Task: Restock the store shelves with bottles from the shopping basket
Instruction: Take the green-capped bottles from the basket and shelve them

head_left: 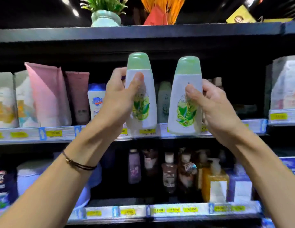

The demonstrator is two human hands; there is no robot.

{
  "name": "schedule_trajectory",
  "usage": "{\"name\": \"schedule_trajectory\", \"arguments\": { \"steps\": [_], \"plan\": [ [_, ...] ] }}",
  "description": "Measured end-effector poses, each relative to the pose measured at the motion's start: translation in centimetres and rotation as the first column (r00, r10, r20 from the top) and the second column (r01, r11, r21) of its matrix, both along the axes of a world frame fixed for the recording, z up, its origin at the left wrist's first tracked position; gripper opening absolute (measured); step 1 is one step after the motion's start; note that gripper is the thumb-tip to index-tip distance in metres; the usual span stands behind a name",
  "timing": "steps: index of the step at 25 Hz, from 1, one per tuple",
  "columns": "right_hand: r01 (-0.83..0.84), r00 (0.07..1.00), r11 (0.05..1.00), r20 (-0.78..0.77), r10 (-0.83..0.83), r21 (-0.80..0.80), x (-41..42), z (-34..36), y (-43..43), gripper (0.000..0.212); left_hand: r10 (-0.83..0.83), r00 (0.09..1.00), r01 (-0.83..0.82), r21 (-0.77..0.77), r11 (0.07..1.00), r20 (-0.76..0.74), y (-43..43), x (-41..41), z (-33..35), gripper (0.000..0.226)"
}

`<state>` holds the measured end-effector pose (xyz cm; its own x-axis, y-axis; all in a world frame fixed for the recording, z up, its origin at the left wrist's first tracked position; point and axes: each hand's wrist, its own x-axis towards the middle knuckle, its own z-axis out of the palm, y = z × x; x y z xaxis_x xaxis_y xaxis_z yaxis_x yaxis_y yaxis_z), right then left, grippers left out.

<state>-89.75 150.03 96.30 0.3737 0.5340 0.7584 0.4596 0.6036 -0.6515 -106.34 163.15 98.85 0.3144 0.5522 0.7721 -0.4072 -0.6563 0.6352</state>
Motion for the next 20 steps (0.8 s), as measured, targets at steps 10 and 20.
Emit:
{"name": "schedule_trajectory", "arguments": {
  "steps": [10,20],
  "plan": [
    [-0.054,0.999,0.998,0.002,0.054,0.022,3.8,3.0,0.5,0.037,0.210,0.962,-0.207,0.032,0.978,-0.175,3.3,5.4,1.8,0.009],
    [-0.030,0.999,1.000,0.013,0.030,-0.006,4.9,3.4,1.0,0.039,0.189,0.872,-0.225,-0.027,0.974,-0.451,3.3,7.4,-0.5,0.042]
  ]
}}
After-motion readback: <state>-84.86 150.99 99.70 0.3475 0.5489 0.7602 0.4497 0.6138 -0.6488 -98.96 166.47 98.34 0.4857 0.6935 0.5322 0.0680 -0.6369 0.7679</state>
